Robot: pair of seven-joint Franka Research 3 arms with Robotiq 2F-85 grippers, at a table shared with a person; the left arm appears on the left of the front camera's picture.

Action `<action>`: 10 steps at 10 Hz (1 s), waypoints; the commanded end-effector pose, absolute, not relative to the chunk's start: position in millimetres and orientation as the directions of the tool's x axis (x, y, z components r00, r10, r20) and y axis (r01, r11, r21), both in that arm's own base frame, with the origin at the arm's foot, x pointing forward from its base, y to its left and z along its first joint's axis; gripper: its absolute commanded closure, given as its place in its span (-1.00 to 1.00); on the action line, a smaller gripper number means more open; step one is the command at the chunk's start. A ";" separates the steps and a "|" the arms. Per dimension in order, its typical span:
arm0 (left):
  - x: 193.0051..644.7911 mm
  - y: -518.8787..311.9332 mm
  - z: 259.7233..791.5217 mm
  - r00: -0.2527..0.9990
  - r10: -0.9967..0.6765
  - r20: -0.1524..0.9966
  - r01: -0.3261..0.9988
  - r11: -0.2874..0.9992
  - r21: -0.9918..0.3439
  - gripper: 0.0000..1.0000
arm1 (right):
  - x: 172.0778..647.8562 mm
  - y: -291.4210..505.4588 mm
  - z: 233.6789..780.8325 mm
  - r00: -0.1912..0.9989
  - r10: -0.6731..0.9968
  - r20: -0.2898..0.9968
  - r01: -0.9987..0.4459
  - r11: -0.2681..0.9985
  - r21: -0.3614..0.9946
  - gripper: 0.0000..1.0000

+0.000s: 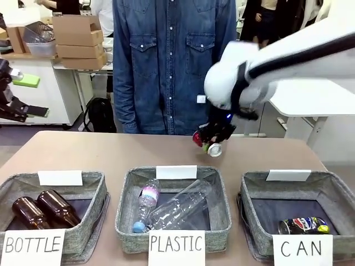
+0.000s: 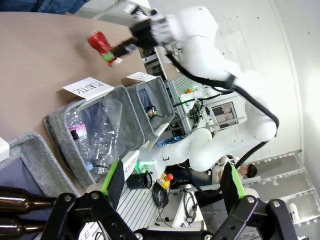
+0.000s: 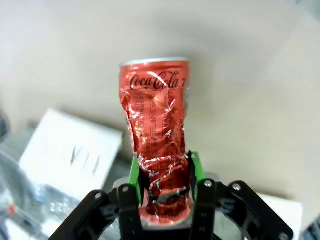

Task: Sort the can waste into the basket.
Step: Pick up the can waste from the table and place it in the right Fabric basket.

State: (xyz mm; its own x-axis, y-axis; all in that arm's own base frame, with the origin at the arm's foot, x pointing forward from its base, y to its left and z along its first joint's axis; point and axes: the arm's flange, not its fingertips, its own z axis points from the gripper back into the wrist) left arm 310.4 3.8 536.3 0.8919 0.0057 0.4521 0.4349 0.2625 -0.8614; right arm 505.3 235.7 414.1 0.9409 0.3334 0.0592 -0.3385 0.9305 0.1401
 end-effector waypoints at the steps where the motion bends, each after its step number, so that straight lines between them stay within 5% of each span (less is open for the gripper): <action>1: 309.1 5.3 536.6 0.885 -0.001 0.466 0.450 0.257 -0.855 -1.00 | 433.5 170.9 488.3 0.929 0.361 0.088 -0.371 0.914 0.166 1.00; 4: 309.1 5.3 536.6 0.885 -0.001 0.466 0.450 0.257 -0.855 -1.00 | 355.6 119.1 530.9 0.887 0.460 0.041 -0.432 0.796 0.424 1.00; 10: 309.1 5.3 536.6 0.885 -0.001 0.466 0.450 0.257 -0.855 -1.00 | 287.6 60.3 537.5 0.966 0.233 0.108 -0.257 0.869 0.424 1.00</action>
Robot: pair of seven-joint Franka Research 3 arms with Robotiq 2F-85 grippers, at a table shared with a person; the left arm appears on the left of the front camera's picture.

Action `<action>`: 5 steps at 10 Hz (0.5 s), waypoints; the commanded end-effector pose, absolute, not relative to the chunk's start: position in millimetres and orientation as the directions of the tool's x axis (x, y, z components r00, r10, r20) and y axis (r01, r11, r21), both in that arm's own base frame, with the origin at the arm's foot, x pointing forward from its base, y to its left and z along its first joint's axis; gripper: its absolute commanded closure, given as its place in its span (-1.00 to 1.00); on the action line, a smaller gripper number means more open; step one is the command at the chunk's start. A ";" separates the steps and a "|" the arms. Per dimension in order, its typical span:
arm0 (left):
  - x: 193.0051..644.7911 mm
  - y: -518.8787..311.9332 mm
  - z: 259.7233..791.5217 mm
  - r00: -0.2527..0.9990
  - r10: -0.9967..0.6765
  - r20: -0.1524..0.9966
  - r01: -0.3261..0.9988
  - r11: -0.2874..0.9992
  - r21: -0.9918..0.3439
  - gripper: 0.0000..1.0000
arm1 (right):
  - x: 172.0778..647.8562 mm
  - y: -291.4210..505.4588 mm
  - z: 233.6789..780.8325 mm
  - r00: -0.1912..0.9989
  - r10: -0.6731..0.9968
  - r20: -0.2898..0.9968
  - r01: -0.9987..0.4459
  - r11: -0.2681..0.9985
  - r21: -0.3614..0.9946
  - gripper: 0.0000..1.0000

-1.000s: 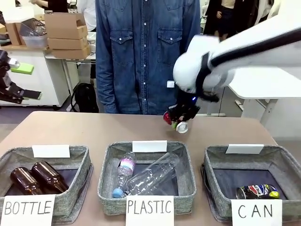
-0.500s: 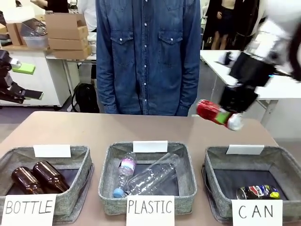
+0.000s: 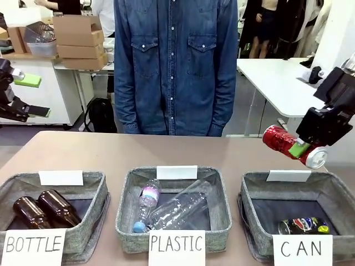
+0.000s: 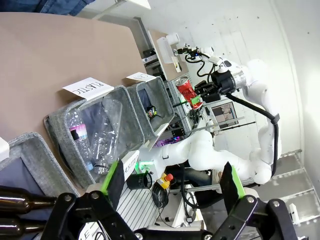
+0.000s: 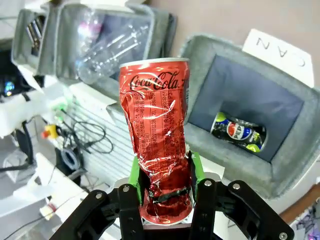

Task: Sort the can waste into the basket.
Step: Pick up the can waste from the table and place it in the right Fabric basket.

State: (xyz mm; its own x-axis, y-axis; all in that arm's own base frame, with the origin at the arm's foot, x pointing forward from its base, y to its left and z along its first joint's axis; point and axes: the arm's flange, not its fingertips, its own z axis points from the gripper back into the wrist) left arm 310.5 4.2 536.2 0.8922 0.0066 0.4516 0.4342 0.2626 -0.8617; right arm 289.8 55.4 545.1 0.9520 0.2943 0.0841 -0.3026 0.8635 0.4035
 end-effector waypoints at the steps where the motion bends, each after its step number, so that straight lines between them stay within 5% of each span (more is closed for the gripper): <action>1: 309.1 5.3 536.6 0.885 -0.001 0.466 0.450 0.257 -0.855 -1.00 | 288.3 58.7 536.1 0.969 0.223 0.106 -0.247 0.871 0.424 1.00; 5: 309.1 5.3 536.6 0.885 -0.001 0.466 0.450 0.257 -0.855 -1.00 | 290.1 56.3 534.3 0.975 0.198 0.104 -0.224 0.878 0.422 1.00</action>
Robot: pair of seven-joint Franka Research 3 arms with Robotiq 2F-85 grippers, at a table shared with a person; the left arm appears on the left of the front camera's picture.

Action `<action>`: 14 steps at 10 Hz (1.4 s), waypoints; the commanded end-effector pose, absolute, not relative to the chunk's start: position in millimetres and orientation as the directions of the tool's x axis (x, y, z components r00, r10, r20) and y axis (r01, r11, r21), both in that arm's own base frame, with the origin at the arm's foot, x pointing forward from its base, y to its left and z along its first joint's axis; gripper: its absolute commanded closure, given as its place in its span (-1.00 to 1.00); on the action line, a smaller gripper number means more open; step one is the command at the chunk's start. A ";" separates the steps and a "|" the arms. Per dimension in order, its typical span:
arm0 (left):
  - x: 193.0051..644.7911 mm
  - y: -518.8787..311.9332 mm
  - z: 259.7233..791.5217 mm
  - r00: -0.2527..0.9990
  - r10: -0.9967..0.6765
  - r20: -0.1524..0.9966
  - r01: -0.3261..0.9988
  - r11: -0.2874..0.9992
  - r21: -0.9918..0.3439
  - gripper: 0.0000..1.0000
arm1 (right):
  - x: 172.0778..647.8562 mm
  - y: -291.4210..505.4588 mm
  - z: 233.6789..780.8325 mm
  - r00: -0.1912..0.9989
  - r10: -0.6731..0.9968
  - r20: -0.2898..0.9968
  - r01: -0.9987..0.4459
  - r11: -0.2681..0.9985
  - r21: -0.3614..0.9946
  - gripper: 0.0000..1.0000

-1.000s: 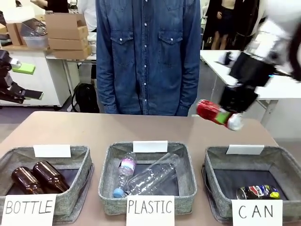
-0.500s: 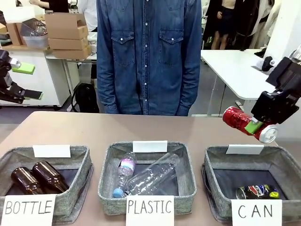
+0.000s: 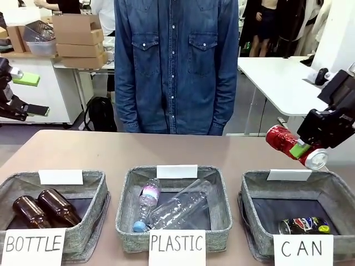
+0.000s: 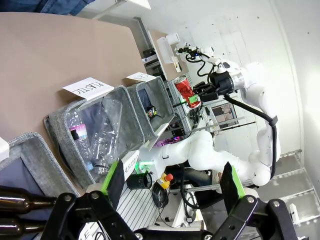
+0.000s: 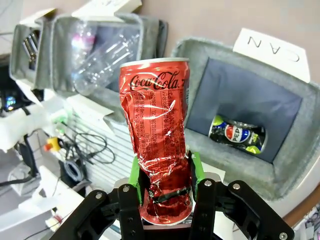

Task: Sort the can waste into the basket.
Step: Pick up the can waste from the table and place it in the right Fabric basket.

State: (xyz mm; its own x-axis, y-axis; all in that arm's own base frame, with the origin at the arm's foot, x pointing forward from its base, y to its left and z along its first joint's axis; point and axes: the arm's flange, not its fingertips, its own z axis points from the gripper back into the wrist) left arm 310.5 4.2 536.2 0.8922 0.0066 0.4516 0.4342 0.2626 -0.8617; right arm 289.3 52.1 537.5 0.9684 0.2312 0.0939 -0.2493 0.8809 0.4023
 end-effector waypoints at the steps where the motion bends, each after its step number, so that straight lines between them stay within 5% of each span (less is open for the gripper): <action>1: 309.1 5.3 536.6 0.885 -0.001 0.466 0.450 0.257 -0.855 -1.00 | 290.4 55.6 534.1 0.975 0.195 0.110 -0.223 0.877 0.425 -0.93; 11: 309.1 5.3 536.6 0.885 -0.001 0.466 0.450 0.257 -0.855 -1.00 | 294.9 56.8 530.8 0.975 0.199 0.098 -0.222 0.877 0.427 -1.00; 14: 309.1 5.3 536.6 0.885 -0.001 0.466 0.450 0.257 -0.855 -1.00 | 292.7 46.6 558.3 0.921 0.077 0.381 -0.371 0.471 0.801 -1.00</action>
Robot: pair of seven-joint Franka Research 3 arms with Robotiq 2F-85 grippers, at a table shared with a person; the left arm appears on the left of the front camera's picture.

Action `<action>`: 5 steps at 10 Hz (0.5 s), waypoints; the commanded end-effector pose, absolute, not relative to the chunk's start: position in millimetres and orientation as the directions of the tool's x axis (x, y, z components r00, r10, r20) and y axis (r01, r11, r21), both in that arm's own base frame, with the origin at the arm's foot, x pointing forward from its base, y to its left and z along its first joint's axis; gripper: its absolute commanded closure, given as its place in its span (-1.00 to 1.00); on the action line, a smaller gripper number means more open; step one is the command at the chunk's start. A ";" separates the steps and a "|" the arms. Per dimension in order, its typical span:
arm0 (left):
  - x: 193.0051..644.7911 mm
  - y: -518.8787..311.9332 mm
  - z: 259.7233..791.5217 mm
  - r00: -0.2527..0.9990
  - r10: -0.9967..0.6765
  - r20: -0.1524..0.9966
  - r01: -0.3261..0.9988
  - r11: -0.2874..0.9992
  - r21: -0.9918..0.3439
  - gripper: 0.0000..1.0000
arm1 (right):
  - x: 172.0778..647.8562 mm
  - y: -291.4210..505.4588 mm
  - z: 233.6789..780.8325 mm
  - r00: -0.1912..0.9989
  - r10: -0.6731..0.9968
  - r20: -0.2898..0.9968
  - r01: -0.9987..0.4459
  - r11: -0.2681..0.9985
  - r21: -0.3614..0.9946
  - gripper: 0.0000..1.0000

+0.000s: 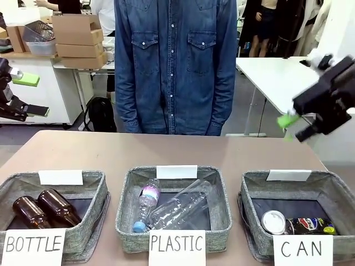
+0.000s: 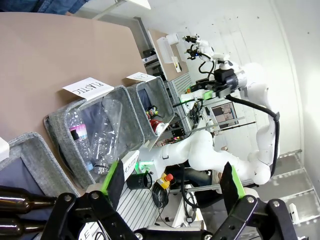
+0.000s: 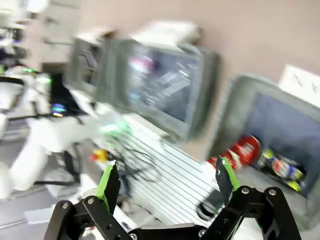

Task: Sort the can waste into the basket.
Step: Pick up the can waste from the table and place it in the right Fabric basket.

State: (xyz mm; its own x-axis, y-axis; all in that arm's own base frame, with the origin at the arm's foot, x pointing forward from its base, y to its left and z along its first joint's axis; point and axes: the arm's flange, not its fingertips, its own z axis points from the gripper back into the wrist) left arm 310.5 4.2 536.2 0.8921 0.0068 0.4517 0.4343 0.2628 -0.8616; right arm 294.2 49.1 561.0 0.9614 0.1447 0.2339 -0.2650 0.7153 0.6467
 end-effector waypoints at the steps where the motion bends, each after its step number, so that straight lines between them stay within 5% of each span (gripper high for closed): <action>1: 309.1 5.3 536.6 0.885 -0.001 0.466 0.450 0.257 -0.855 -1.00 | 295.1 42.5 565.0 0.919 -0.039 0.392 -0.360 0.322 0.876 -1.00; 2: 309.1 5.3 536.6 0.885 -0.001 0.466 0.450 0.257 -0.855 -1.00 | 299.8 40.6 566.5 0.917 -0.153 0.369 -0.320 0.273 0.908 -1.00; 3: 309.1 5.3 536.6 0.885 -0.001 0.466 0.450 0.257 -0.855 -1.00 | 294.2 41.7 574.8 0.958 0.072 0.278 -0.263 0.610 0.748 -1.00; 5: 309.1 5.3 536.6 0.885 -0.001 0.466 0.450 0.257 -0.855 -1.00 | 294.2 41.7 574.8 0.958 0.072 0.278 -0.263 0.610 0.748 -1.00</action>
